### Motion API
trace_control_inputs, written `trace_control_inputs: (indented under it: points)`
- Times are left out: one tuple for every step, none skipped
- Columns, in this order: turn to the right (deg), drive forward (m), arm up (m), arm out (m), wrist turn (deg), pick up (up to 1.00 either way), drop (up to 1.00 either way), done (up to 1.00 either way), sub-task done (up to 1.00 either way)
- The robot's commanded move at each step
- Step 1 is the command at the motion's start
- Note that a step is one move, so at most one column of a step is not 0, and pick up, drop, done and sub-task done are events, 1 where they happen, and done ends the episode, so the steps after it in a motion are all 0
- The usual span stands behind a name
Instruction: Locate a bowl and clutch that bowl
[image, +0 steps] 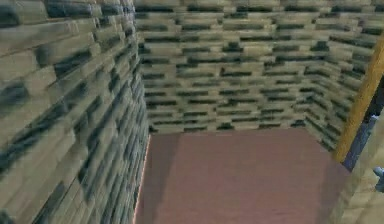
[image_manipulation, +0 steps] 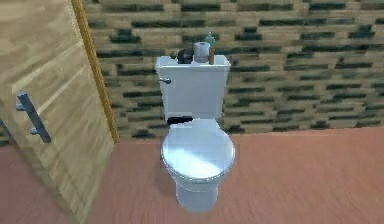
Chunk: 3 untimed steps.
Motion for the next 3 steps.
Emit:
trace_control_inputs:
  points:
    - [15.0,0.0,0.0,0.0,0.0,0.0,0.0,0.0,0.0]
    - [0.0,0.8,0.0,0.0,0.0,0.0,0.0,0.0,0.0]
    - [27.0,0.0,0.0,0.0,0.0,0.0,0.0,0.0,0.0]
